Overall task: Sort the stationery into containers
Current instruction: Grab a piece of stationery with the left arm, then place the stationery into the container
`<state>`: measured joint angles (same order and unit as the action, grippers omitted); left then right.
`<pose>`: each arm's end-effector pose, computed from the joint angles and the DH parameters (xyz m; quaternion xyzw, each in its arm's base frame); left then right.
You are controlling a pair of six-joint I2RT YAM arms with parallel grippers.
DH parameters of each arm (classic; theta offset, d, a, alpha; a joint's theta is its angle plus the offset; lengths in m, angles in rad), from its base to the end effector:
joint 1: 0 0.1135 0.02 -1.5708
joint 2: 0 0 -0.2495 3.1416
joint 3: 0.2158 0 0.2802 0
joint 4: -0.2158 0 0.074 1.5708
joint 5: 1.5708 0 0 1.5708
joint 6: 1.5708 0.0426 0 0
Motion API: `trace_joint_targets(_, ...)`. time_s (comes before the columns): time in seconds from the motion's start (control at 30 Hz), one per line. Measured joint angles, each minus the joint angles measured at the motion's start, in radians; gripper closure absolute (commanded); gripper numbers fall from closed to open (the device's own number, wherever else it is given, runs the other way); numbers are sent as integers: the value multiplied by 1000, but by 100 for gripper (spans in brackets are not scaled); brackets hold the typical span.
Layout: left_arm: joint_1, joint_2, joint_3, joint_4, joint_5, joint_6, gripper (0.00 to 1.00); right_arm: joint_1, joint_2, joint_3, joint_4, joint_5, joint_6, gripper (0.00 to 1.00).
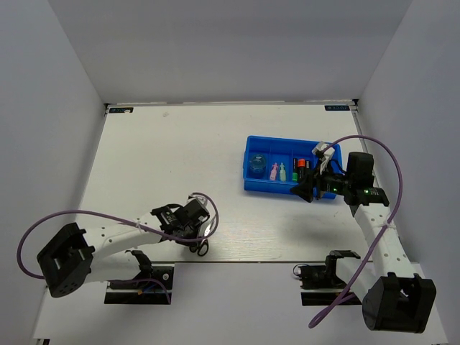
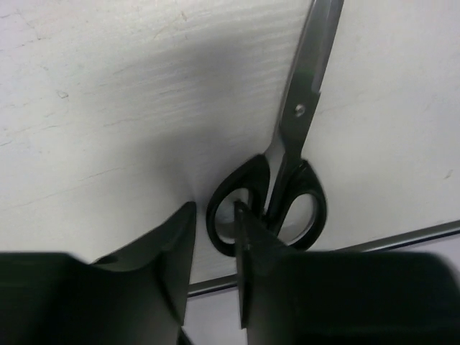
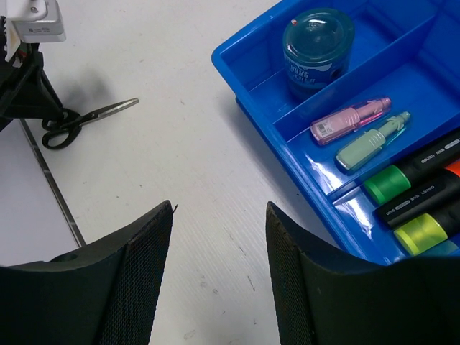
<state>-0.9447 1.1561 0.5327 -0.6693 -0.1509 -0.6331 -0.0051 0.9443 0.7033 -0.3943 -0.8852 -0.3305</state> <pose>0.1274 -0.1653 0.1191 0.1429 0.9772 -0.0455 0.1504 0.2353 0.0318 0.2486 -0.3212 0.7646 0.3089 0.4656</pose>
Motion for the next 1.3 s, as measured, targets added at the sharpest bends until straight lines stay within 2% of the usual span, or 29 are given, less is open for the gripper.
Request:
trace_joint_targets(0.07,0,6,-3,24,2,-3,70,0,0,0,0,1,0,42)
trace_joint_targets(0.13,0,18,-4,54,4,-6,84,0,0,0,0,2,0,42)
trace_joint_targets(0.2,0,33,-4,92,10,-8,92,0,0,0,0,8,0,42)
trace_joint_targets(0.23,1,37,-5,113,18,-6,100,0,0,0,0,9,0,42)
trace_joint_targets(0.3,1,44,-4,141,28,-6,100,0,0,0,0,13,0,40)
trace_joint_targets(0.33,1,45,2,142,31,-2,100,0,0,0,0,16,0,10)
trace_joint_targets(0.47,1,58,64,45,38,45,100,0,-1,0,-2,40,-10,10)
trace_joint_targets(0.6,1,77,296,-71,65,132,100,0,-13,0,2,109,-5,10)
trace_joint_targets(0.63,1,83,360,-75,77,150,100,0,-20,0,4,132,6,13)
trace_joint_targets(0.67,1,93,430,-71,92,169,100,0,-27,0,8,159,12,31)
trace_joint_targets(0.7,1,107,500,-72,107,187,100,1,-36,0,14,196,22,51)
trace_joint_targets(0.77,1,142,620,-49,148,220,100,1,-52,0,36,273,56,100)
trace_joint_targets(0.87,1,237,769,-26,210,257,100,2,-69,3,75,478,146,100)
trace_joint_targets(1.03,7,547,1052,57,344,289,100,0,-70,8,144,909,282,100)
trace_joint_targets(1.1,13,655,1118,115,409,277,100,-2,-74,8,171,1045,325,100)
trace_joint_targets(1.2,27,822,1240,188,512,234,100,-11,-88,7,206,1188,360,100)
trace_joint_targets(1.3,46,991,1397,288,594,160,100,-22,-97,7,230,1263,380,100)
